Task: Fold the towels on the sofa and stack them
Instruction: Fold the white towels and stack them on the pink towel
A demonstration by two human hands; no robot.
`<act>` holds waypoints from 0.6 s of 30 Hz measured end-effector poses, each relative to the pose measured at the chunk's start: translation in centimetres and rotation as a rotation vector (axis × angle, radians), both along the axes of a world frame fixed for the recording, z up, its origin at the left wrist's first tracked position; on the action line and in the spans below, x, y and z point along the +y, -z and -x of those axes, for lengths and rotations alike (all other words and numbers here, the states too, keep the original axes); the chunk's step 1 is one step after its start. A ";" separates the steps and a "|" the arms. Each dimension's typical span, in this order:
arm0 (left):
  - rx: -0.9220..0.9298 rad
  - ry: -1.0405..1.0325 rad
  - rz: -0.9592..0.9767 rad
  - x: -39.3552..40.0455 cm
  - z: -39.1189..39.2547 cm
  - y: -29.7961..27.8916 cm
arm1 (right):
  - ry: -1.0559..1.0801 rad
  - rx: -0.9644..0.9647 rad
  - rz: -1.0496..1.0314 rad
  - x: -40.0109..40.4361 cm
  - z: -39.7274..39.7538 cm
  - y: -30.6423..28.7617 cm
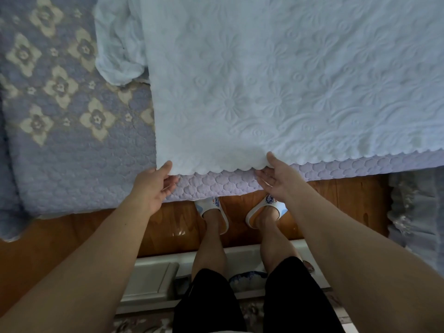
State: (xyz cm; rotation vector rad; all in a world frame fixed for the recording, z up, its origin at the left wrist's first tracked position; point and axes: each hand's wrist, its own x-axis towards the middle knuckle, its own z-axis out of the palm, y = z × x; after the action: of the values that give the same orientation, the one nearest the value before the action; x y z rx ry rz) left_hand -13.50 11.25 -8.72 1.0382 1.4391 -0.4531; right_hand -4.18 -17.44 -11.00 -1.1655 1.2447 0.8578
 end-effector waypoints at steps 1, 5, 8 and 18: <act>0.019 0.008 0.001 -0.3 0.0 0.2 | -0.031 0.001 -0.005 0.1 0.3 0.1; 0.049 0.027 -0.060 -0.7 -0.2 0.3 | -0.039 -0.053 0.079 0.4 0.5 0.6; 0.019 0.035 -0.121 -0.6 -0.4 0.2 | -0.044 -0.086 0.136 0.4 0.2 0.8; -0.089 -0.099 -0.053 -0.6 0.1 -0.1 | 0.003 -0.035 0.117 1.0 0.6 0.6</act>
State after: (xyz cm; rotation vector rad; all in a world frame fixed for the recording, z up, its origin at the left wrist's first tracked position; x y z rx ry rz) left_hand -13.63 10.63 -8.65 1.0119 1.4223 -0.2944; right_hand -4.75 -16.40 -11.56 -1.2664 1.2815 0.7677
